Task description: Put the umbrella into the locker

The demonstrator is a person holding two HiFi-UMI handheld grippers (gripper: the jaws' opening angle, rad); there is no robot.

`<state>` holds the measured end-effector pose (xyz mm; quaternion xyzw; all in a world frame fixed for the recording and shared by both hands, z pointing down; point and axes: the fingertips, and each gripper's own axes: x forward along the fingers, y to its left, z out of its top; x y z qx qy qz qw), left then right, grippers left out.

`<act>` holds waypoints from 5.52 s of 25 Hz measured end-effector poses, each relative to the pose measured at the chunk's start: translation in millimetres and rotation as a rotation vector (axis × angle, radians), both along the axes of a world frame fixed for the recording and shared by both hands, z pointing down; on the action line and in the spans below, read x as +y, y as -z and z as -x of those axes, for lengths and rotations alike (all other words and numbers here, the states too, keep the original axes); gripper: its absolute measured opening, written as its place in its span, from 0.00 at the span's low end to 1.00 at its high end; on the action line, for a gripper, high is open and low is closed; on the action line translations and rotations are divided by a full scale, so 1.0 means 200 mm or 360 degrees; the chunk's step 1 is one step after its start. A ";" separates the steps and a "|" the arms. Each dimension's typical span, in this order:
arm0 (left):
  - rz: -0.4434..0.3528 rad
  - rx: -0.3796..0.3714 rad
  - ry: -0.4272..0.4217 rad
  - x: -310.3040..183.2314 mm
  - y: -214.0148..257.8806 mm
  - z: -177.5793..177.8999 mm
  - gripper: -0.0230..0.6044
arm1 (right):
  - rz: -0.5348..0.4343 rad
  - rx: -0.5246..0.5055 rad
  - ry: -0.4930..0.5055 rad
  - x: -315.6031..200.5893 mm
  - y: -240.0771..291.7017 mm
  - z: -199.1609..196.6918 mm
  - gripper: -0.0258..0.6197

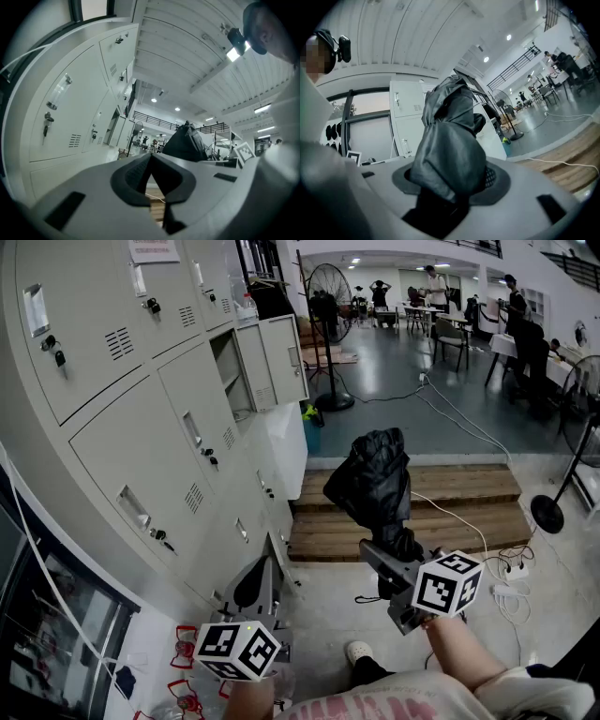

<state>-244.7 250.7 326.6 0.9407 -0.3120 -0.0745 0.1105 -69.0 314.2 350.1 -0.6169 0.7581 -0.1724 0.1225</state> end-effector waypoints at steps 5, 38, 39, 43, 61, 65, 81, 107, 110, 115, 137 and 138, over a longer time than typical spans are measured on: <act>0.0051 -0.0005 -0.0005 -0.14 -0.06 -0.09 0.04 | 0.0039 -0.0003 0.0024 -0.14 -0.07 -0.07 0.42; 0.0078 0.0065 0.0154 -1.32 -0.13 -0.84 0.04 | 0.0132 -0.0101 0.0187 -1.36 -0.20 -0.87 0.42; 0.0099 0.0068 0.0153 -1.35 -0.15 -0.85 0.04 | 0.0145 -0.0104 0.0193 -1.38 -0.22 -0.88 0.42; 0.0115 0.0077 0.0127 -1.51 -0.17 -0.90 0.04 | 0.0190 -0.0119 0.0195 -1.51 -0.30 -0.90 0.42; -0.0128 -0.0082 0.0058 -2.37 0.15 -1.11 0.04 | 0.0106 -0.0089 0.0260 -2.44 -0.04 -0.95 0.42; -0.0092 -0.0037 0.0033 -2.49 0.13 -1.14 0.04 | 0.0198 -0.0039 0.0253 -2.56 -0.11 -0.95 0.40; -0.0062 -0.0129 0.0069 -2.73 0.07 -1.07 0.04 | 0.0442 0.0213 0.0504 -3.11 -0.13 -0.84 0.40; 0.0046 -0.0205 0.0428 -2.99 0.10 -0.99 0.04 | -0.0086 0.1097 0.1090 -3.98 0.41 -0.48 0.41; 0.0049 -0.0220 0.0459 -2.98 0.11 -0.98 0.04 | -0.0157 0.1137 0.1112 -4.03 0.46 -0.38 0.41; 0.0050 -0.0200 0.0490 -2.94 0.12 -0.94 0.04 | -0.0292 0.1342 0.1073 -4.12 0.54 -0.24 0.42; 0.0096 -0.0164 0.0661 -2.83 0.10 -0.83 0.04 | -0.0598 0.2031 0.1023 -4.36 0.54 0.08 0.47; 0.0094 -0.0162 0.0669 -2.83 0.11 -0.83 0.04 | -0.0606 0.2055 0.1025 -4.37 0.53 0.09 0.47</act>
